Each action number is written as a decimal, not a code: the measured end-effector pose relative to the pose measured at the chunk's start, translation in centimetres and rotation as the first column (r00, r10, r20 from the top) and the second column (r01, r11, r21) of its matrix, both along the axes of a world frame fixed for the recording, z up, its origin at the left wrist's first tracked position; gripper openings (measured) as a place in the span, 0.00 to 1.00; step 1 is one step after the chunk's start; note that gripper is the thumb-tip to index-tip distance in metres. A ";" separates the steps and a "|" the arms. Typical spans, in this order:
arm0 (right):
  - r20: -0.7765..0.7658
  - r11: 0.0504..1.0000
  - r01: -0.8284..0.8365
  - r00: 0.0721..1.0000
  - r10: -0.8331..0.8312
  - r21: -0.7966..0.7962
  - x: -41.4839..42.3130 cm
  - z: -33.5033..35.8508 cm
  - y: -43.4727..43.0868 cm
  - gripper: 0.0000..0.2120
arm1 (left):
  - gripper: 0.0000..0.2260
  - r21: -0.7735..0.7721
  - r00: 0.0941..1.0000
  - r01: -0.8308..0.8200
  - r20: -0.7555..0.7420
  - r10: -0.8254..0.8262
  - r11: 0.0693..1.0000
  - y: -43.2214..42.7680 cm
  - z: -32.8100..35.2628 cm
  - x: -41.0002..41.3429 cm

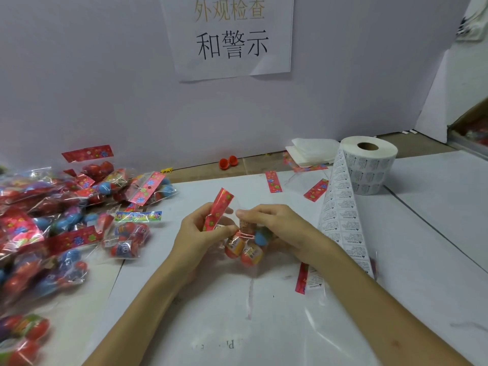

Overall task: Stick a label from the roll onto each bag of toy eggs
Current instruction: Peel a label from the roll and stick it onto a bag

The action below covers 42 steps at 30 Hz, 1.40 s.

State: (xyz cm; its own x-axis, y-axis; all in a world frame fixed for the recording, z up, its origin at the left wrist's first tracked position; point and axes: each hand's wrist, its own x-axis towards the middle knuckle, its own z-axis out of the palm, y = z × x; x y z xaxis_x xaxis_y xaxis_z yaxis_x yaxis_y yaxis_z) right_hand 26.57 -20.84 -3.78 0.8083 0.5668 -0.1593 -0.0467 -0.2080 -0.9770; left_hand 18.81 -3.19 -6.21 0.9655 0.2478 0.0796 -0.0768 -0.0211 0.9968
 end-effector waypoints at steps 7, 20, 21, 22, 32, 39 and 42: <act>-0.029 0.989 0.005 1.000 0.000 0.146 -0.2 0.2 0.3 0.09 | 0.33 -0.232 0.996 -0.091 -0.006 0.092 0.969 -0.3 0.3 0.1; 0.309 0.999 0.053 0.950 -0.050 -0.001 0.5 -0.8 0.7 0.07 | 0.05 0.179 0.969 -0.240 0.102 0.225 0.954 -0.9 0.0 0.3; 0.328 0.999 0.031 0.945 -0.021 -0.028 0.5 -0.9 0.7 0.07 | 0.07 0.200 0.968 -0.243 0.114 0.223 0.949 -1.0 0.0 0.3; 0.334 0.999 0.005 0.942 0.012 -0.050 0.5 -1.0 0.6 0.06 | 0.09 0.213 0.968 -0.240 0.122 0.217 0.947 -1.0 -0.1 0.4; 0.214 0.997 -0.079 0.974 0.080 -0.014 0.6 -0.9 0.3 0.06 | 0.13 0.373 0.987 -0.140 0.121 0.102 0.917 -0.4 0.1 0.2; 0.261 1.000 0.004 0.965 -0.004 -0.001 0.7 -1.2 0.5 0.08 | 0.11 0.481 0.966 -0.244 0.195 0.169 0.842 -0.9 0.1 0.3; 0.282 0.998 -0.024 0.959 0.004 0.066 0.6 -1.2 0.5 0.11 | 0.12 0.511 0.968 -0.234 0.201 0.149 0.827 -0.3 0.3 0.2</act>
State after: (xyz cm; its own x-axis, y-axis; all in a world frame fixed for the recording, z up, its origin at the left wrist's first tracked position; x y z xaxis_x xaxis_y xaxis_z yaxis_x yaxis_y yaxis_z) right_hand 27.21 -20.31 -4.98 0.8067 0.5800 0.1131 0.2350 -0.1392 -0.9620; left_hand 19.00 -3.49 -5.86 0.8696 0.3060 0.3876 -0.1592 -0.5693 0.8066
